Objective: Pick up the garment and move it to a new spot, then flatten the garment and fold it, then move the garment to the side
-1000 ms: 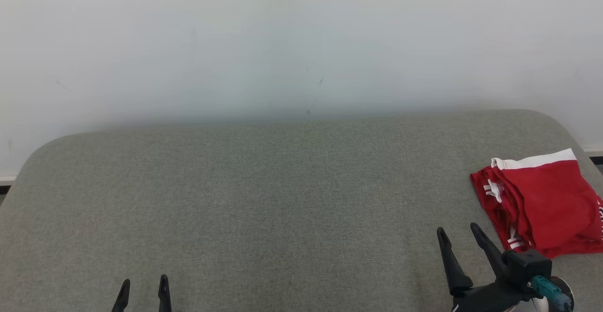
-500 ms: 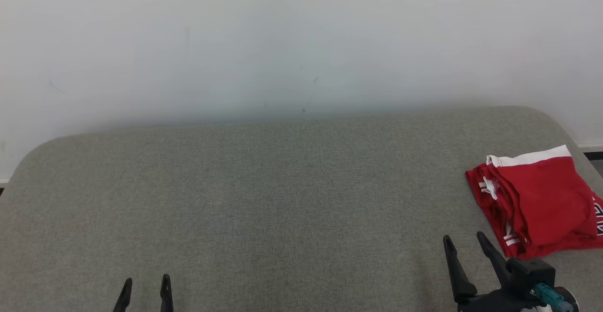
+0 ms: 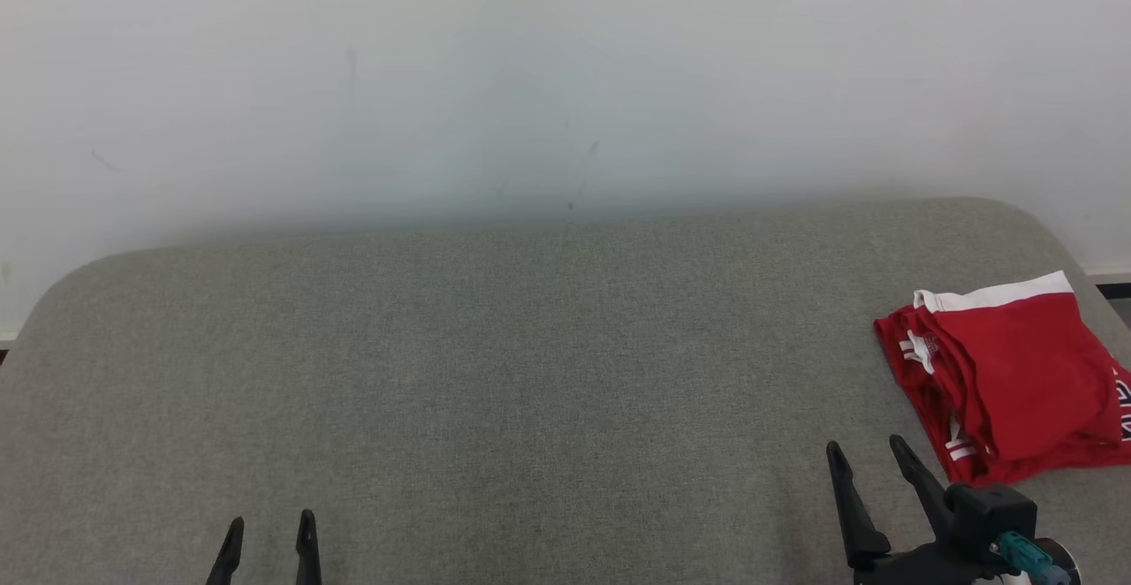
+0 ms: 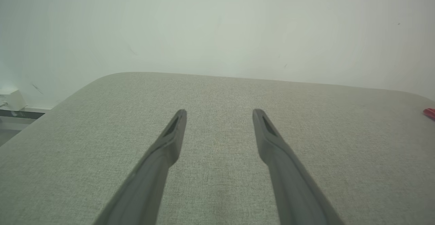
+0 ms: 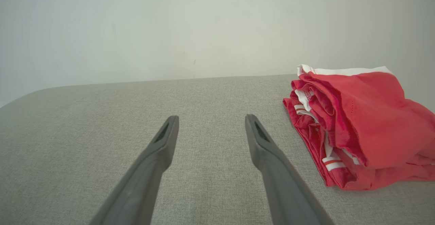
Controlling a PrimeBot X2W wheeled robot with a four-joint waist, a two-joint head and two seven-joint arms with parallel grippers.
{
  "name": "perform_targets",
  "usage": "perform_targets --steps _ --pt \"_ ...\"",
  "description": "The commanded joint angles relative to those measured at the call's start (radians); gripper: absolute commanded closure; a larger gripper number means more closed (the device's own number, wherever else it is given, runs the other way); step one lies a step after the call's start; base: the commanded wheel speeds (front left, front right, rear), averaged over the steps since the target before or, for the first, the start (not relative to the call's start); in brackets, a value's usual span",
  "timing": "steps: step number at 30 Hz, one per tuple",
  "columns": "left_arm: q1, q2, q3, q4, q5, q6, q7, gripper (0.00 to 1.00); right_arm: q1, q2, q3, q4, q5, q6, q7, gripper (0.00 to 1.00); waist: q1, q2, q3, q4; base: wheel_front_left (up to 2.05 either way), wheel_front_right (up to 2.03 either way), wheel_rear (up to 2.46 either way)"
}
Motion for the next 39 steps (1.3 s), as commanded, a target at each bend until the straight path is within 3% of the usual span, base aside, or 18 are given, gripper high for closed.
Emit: perform_targets --steps 1,4,5,10,39 --pt "-0.004 0.000 0.003 0.001 0.001 0.000 -0.002 0.00 0.002 0.004 0.000 0.001 -0.001 0.000 0.001 0.00 0.0000 0.0000 0.001 0.000 0.00 0.00 0.00" --pt "-0.004 0.000 0.005 0.002 -0.001 -0.001 -0.002 0.00 0.006 0.007 0.000 0.000 -0.004 0.000 0.003 0.00 0.0000 0.0000 0.002 0.002 0.00 0.00 0.00" --pt "0.000 0.000 0.002 0.002 0.000 0.000 0.000 1.00 0.001 0.004 0.001 0.001 0.000 0.000 0.001 1.00 0.0000 0.0000 0.002 0.002 0.00 0.00 0.00" --pt "0.013 -0.007 0.005 0.043 -0.019 0.000 0.011 1.00 0.026 0.009 -0.003 0.039 0.017 0.000 0.008 1.00 0.0000 0.0000 0.003 0.002 0.00 0.00 0.00" --pt "-0.055 -0.004 0.018 0.023 -0.533 -0.003 0.140 1.00 -0.006 0.037 -0.072 -0.004 0.510 0.000 0.095 1.00 0.0000 0.0000 0.022 0.010 0.00 0.00 0.00"
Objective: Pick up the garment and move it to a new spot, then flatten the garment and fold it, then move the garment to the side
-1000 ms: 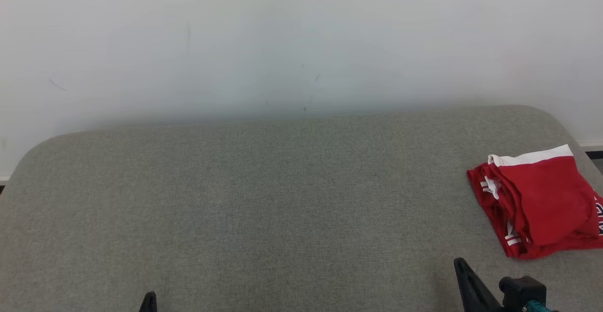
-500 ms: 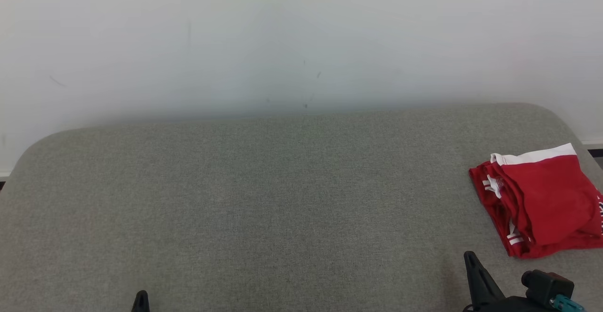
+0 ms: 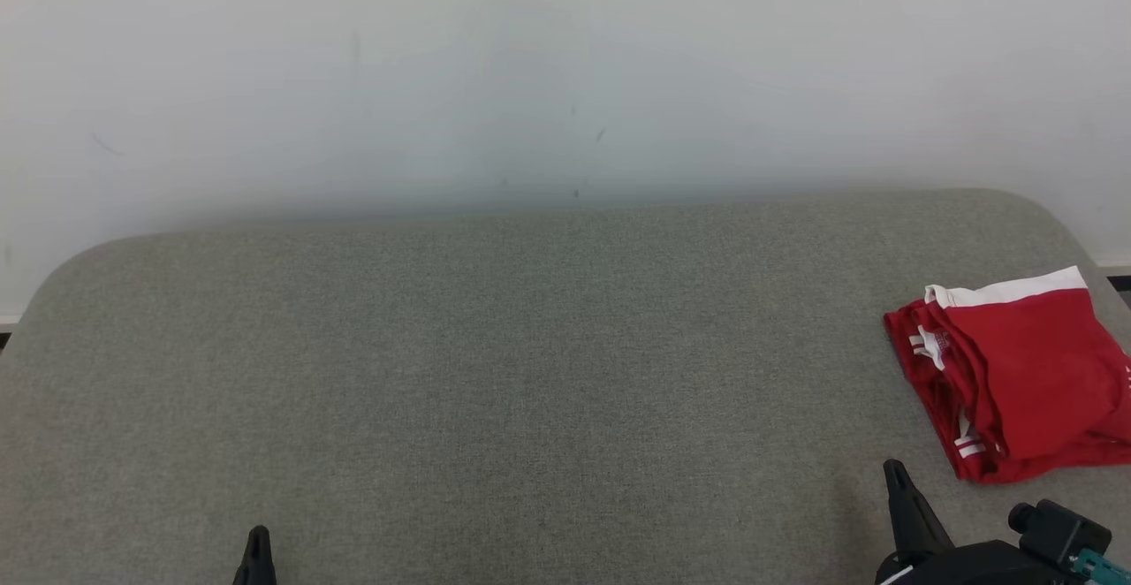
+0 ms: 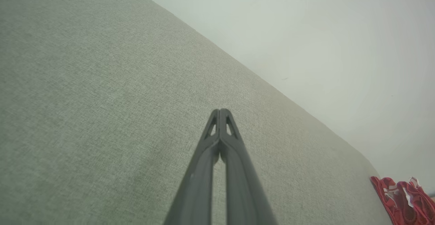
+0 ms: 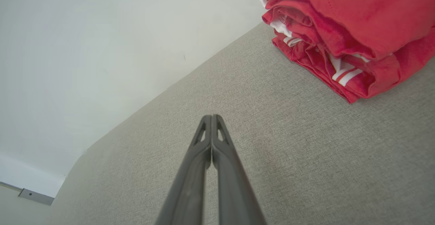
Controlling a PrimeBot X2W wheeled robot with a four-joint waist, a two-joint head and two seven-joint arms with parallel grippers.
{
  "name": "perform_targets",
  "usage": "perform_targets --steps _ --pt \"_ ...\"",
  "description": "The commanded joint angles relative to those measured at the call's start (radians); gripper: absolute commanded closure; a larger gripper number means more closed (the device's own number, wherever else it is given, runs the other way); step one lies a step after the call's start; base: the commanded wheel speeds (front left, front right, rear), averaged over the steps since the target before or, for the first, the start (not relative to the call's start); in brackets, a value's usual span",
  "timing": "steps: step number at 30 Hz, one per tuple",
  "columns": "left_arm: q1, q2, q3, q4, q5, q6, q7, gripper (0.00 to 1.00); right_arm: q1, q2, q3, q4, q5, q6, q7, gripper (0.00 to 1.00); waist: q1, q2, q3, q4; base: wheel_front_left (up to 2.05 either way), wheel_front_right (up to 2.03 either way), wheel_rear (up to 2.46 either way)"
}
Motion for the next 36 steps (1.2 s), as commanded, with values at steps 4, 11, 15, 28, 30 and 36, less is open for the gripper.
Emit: perform_targets --steps 4,11,15,28,30,36 --pt "-0.036 0.006 0.007 -0.017 -0.085 -0.003 0.020 1.00 -0.032 0.004 -0.015 -0.023 0.080 0.000 0.015 1.00 -0.0001 0.0000 0.003 0.001 0.00 0.00 0.00" --pt "-0.046 0.007 0.009 -0.020 -0.167 -0.004 0.042 1.00 -0.038 0.008 -0.026 -0.029 0.160 0.000 0.029 1.00 -0.0001 0.0000 0.007 0.003 0.00 0.00 0.00" --pt "-0.055 0.007 0.011 -0.022 -0.220 -0.004 0.055 1.00 -0.042 0.011 -0.033 -0.033 0.211 0.000 0.039 1.00 -0.0001 0.0000 0.010 0.004 0.00 0.00 0.00" --pt "-0.077 0.008 0.016 -0.027 -0.389 -0.005 0.098 1.00 -0.051 0.020 -0.057 -0.046 0.372 0.000 0.068 1.00 -0.0001 0.0000 0.019 0.008 0.00 0.00 0.00" --pt "-0.078 0.008 0.017 -0.027 -0.410 -0.006 0.105 1.00 -0.053 0.022 -0.060 -0.048 0.393 0.000 0.072 1.00 -0.0001 0.0000 0.020 0.008 0.00 0.00 0.00" --pt "-0.089 0.009 0.019 -0.030 -0.475 -0.006 0.121 1.00 -0.058 0.025 -0.068 -0.053 0.455 0.000 0.083 1.00 -0.0001 0.0000 0.024 0.010 0.00 0.00 0.00"
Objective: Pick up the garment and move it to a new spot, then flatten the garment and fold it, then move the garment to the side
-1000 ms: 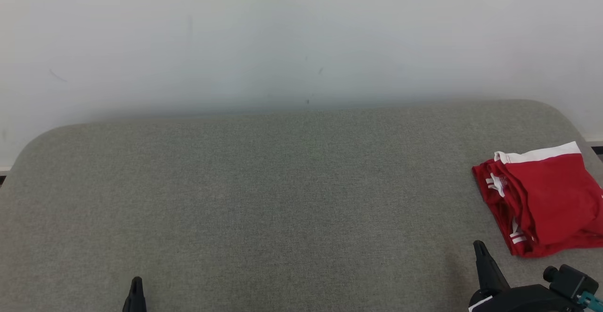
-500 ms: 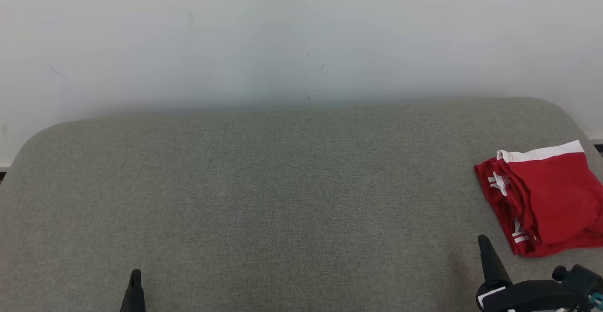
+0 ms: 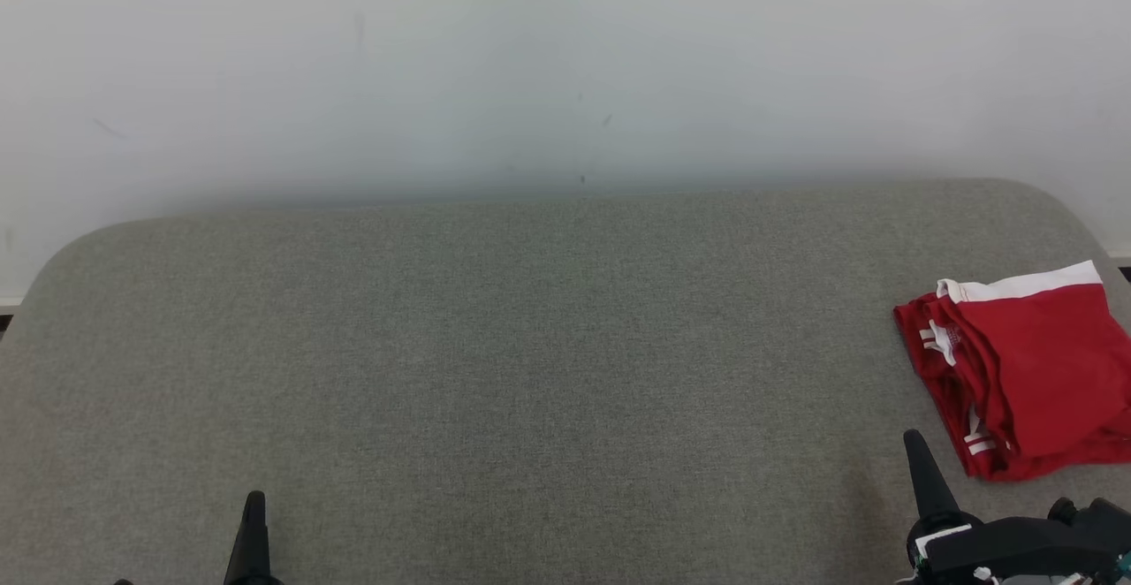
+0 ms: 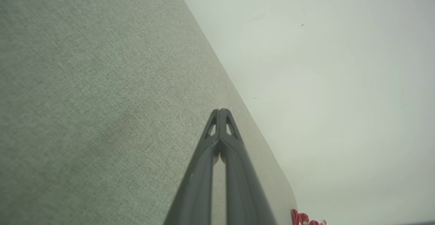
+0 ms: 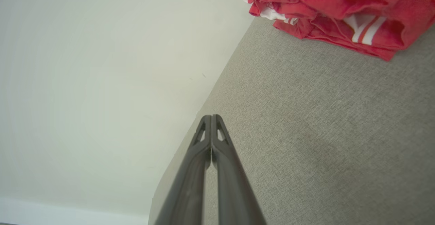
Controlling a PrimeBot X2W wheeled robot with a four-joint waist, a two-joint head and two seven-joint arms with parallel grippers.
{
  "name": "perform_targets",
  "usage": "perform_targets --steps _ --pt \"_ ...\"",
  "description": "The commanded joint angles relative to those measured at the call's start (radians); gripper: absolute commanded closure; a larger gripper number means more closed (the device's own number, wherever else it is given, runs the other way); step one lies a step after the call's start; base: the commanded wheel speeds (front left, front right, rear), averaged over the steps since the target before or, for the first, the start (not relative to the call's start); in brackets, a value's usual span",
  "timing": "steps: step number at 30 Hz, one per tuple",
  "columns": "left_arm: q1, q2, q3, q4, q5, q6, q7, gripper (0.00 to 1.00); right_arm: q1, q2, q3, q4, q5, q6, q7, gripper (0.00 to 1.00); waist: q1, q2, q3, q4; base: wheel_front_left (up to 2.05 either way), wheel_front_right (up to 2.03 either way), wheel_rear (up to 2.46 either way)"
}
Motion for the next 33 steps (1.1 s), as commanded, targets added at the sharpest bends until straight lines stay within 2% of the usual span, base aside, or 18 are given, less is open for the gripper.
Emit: perform_targets --steps 1,33 --pt "-0.029 0.007 0.003 -0.014 -0.034 -0.006 0.009 1.00 -0.024 0.002 -0.007 -0.013 0.033 0.000 0.006 1.00 0.0000 -0.0001 0.001 0.001 0.00 0.00 0.00" --pt "-0.066 0.008 0.012 -0.021 -0.313 -0.009 0.082 1.00 -0.040 0.018 -0.045 -0.034 0.304 0.001 0.055 1.00 0.0000 -0.0001 0.022 0.009 0.00 0.00 0.00"
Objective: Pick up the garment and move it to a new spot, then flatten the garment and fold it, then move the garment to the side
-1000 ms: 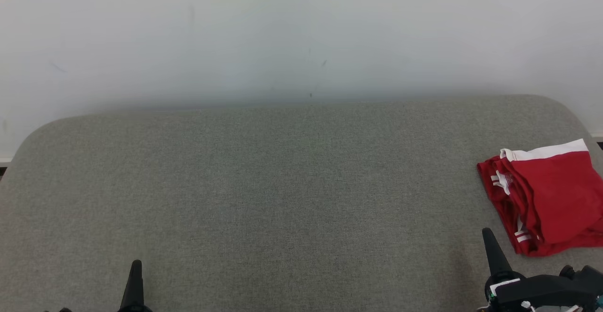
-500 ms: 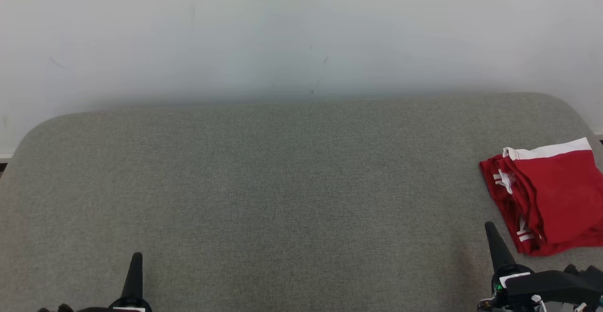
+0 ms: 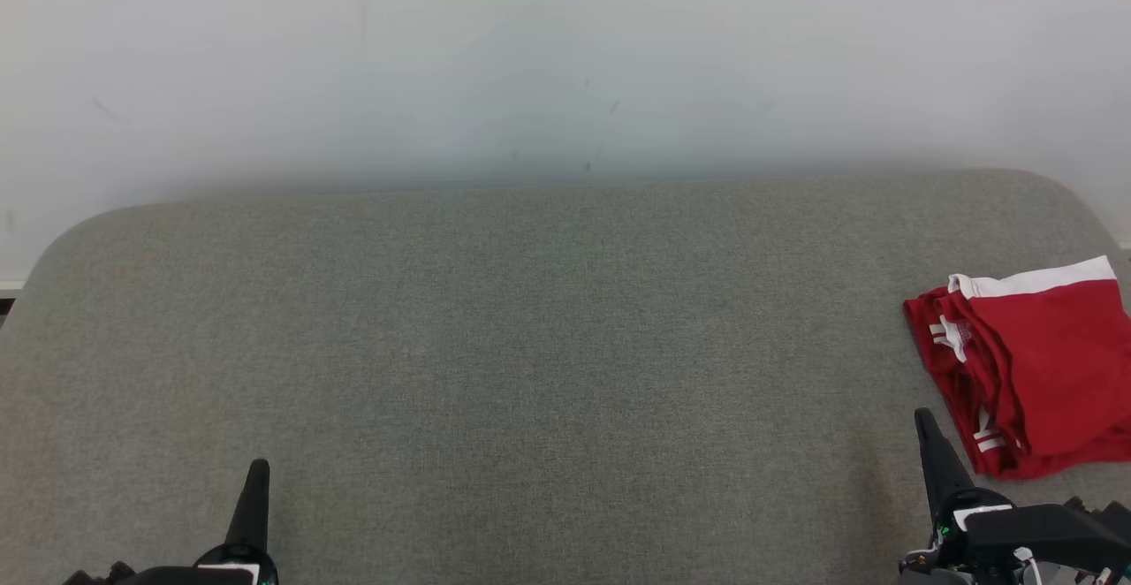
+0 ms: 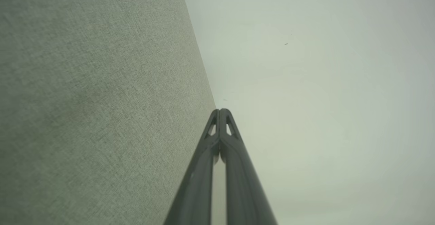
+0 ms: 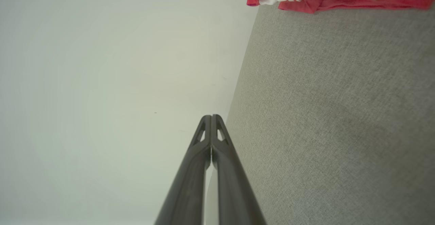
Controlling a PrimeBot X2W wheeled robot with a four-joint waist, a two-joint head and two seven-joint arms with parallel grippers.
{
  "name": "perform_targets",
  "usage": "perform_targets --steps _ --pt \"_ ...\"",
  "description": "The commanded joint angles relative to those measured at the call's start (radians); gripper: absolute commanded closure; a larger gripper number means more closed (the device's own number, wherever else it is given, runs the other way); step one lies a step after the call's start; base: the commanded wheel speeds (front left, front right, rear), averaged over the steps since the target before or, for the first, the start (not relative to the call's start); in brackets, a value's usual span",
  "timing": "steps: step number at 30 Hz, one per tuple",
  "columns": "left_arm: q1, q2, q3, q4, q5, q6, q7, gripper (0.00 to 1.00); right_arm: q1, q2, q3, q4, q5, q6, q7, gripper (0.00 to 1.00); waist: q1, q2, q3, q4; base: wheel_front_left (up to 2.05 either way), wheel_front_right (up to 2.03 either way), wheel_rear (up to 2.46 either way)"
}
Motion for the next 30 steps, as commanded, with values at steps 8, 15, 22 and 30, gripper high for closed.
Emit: perform_targets --steps 8,15,22,30 --pt "-0.027 0.006 0.005 -0.009 -0.073 -0.009 0.019 1.00 -0.015 0.006 -0.012 -0.012 0.076 0.001 0.015 1.00 0.0000 -0.0001 0.006 0.002 0.00 0.00 0.00" --pt "-0.035 0.006 0.007 -0.010 -0.127 -0.008 0.035 1.00 -0.019 0.009 -0.019 -0.016 0.126 0.001 0.024 1.00 0.0000 -0.0001 0.010 0.004 0.00 0.00 0.00" --pt "-0.038 0.006 0.008 -0.011 -0.175 -0.008 0.046 1.00 -0.022 0.011 -0.025 -0.019 0.171 0.001 0.032 1.00 0.0000 -0.0001 0.015 0.006 0.00 0.00 0.00" --pt "-0.043 0.007 0.009 -0.012 -0.204 -0.007 0.053 1.00 -0.025 0.013 -0.030 -0.021 0.198 0.001 0.037 1.00 0.0000 -0.0001 0.018 0.008 0.00 0.00 0.00"
